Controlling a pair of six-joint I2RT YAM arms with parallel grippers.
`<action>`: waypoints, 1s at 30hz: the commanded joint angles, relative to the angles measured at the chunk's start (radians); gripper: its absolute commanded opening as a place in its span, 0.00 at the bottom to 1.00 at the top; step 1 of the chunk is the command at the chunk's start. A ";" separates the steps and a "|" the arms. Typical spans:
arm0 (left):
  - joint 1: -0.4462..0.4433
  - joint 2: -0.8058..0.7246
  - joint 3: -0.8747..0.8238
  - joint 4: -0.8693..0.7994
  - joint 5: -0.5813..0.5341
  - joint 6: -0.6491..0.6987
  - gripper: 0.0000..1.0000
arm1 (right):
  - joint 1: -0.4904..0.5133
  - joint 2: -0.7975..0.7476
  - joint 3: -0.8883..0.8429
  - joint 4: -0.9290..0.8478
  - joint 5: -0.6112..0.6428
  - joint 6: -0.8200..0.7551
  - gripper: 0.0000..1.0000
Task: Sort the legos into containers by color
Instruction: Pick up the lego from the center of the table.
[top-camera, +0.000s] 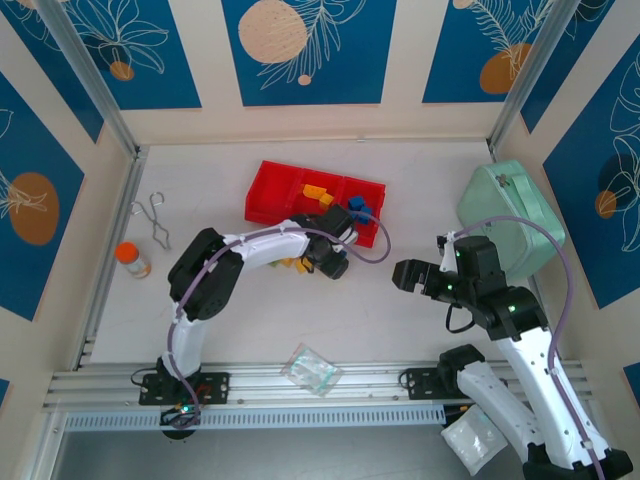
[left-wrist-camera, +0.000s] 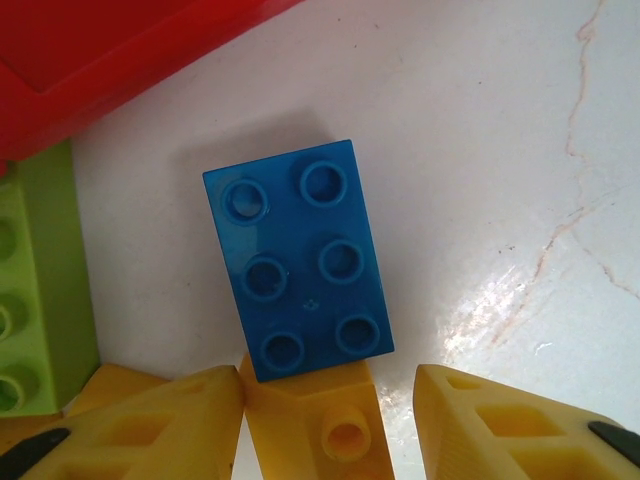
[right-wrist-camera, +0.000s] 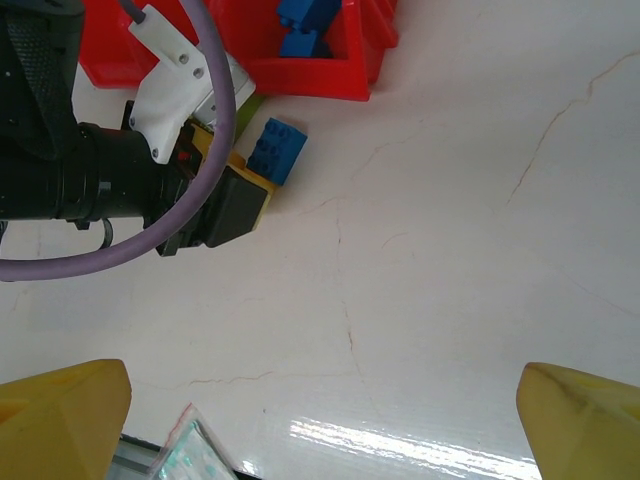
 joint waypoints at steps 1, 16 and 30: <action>-0.008 0.031 -0.001 -0.034 0.011 -0.002 0.49 | 0.003 0.000 -0.009 -0.010 -0.001 0.009 0.99; -0.007 0.079 0.000 -0.046 -0.039 -0.009 0.50 | 0.003 0.003 -0.009 -0.009 -0.005 0.010 0.99; 0.019 -0.178 -0.166 0.033 -0.126 -0.082 0.32 | 0.005 0.002 -0.006 -0.013 0.002 0.015 0.99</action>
